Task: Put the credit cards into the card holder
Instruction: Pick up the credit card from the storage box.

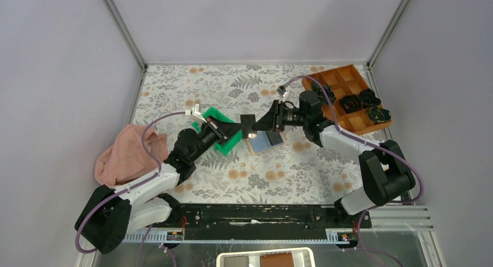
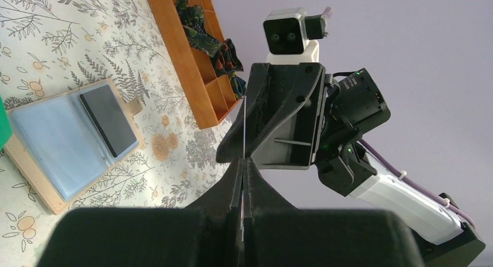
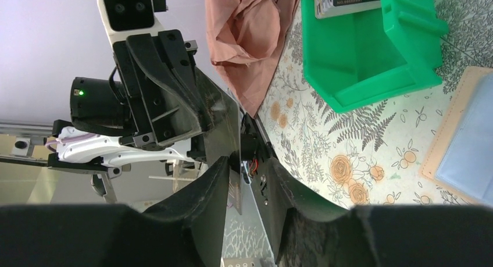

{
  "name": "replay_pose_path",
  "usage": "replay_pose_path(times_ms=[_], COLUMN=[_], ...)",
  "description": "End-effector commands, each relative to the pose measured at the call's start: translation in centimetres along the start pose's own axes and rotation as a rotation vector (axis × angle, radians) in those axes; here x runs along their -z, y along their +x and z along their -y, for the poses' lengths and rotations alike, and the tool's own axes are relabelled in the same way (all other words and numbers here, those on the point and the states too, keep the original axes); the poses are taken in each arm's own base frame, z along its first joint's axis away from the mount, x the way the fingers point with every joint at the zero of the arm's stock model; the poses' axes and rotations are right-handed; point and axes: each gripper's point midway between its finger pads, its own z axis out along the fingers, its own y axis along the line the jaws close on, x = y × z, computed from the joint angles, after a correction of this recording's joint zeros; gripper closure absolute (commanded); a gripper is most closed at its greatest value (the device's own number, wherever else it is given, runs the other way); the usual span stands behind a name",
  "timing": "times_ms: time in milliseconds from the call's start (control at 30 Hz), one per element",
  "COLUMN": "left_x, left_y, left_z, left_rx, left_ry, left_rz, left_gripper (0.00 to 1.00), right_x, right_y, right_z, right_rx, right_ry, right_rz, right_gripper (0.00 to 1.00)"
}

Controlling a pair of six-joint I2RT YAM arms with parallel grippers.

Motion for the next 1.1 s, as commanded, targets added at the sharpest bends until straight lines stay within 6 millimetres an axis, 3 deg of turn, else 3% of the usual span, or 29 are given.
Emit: replay_pose_path(times_ms=[0,133,267,300,400,567,733,867,1067], left_x=[-0.3,-0.6,-0.7,-0.7,-0.6,0.2,1.4,1.5,0.4], left_y=[-0.9,-0.8,-0.5,-0.4,-0.2,-0.2,-0.4,-0.1,2.3], left_z=[1.7,1.6,1.1,0.9,0.1,-2.7,-5.6,-7.0,-8.7], left_rx=[0.004,0.006,0.027,0.032,0.043,0.041,0.013,-0.029,-0.137], left_ry=[0.074,0.075,0.072,0.066,0.038,-0.078,-0.209,-0.275,-0.362], left_rz=[0.049,0.041,0.033,0.031,0.027,0.053,0.087,0.068,-0.061], left_gripper=[1.00,1.00,1.00,1.00,0.99,0.61,0.39,0.37,0.42], right_x=[-0.7,-0.9,-1.1,-1.1,-1.0,-0.3,0.8,1.7,2.7], right_y=[-0.5,-0.6,-0.8,-0.8,-0.9,-1.3,-1.9,-2.1,-1.8], right_z=[-1.4,-1.4,-2.1,-2.2,-2.7,-2.4,-1.2,0.8,5.0], right_rx=[0.044,0.040,0.016,0.009,0.001,0.012,0.049,0.064,0.124], right_ry=[-0.047,-0.061,-0.115,-0.129,-0.155,-0.141,-0.058,0.065,0.295], right_rz=[0.008,0.012,0.021,0.023,0.023,0.029,0.032,0.021,-0.062], right_gripper=[0.63,0.73,0.99,1.00,1.00,1.00,1.00,1.00,1.00])
